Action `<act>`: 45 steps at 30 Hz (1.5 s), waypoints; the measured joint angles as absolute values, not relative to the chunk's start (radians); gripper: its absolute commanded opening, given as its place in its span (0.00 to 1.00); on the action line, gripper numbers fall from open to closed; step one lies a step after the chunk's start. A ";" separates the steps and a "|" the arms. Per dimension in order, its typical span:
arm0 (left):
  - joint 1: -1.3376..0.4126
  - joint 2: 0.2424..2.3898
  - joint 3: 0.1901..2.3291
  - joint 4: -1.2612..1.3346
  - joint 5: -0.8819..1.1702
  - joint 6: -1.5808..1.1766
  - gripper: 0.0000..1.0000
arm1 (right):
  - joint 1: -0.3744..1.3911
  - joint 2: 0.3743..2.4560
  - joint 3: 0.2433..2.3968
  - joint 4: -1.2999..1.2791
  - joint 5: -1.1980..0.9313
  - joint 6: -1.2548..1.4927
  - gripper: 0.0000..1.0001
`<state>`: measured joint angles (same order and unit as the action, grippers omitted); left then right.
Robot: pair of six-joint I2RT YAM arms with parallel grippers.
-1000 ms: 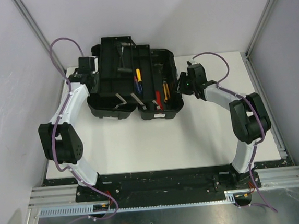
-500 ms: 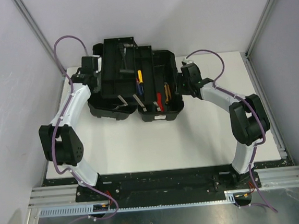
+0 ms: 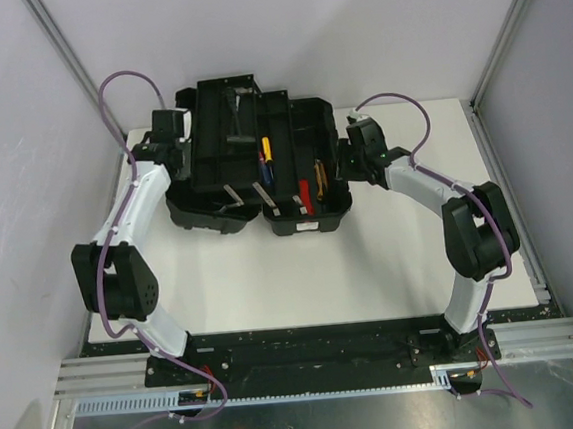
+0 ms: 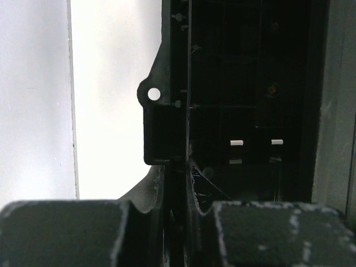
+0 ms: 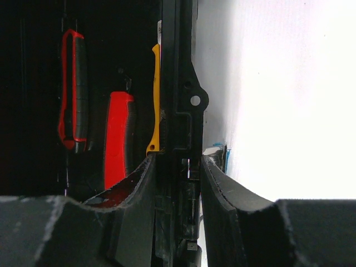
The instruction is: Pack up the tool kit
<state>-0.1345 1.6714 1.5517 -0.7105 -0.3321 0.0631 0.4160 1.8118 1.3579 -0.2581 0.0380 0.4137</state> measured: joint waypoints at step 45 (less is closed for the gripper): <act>-0.288 1.636 1.674 -0.803 -0.564 0.192 0.00 | 0.519 1.810 1.364 -0.274 0.165 0.365 0.00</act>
<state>-0.2878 1.6360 1.6745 -0.8028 -0.5636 0.1917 0.5190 1.8095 1.3640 -0.2741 0.1646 0.3653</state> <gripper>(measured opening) 0.151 0.370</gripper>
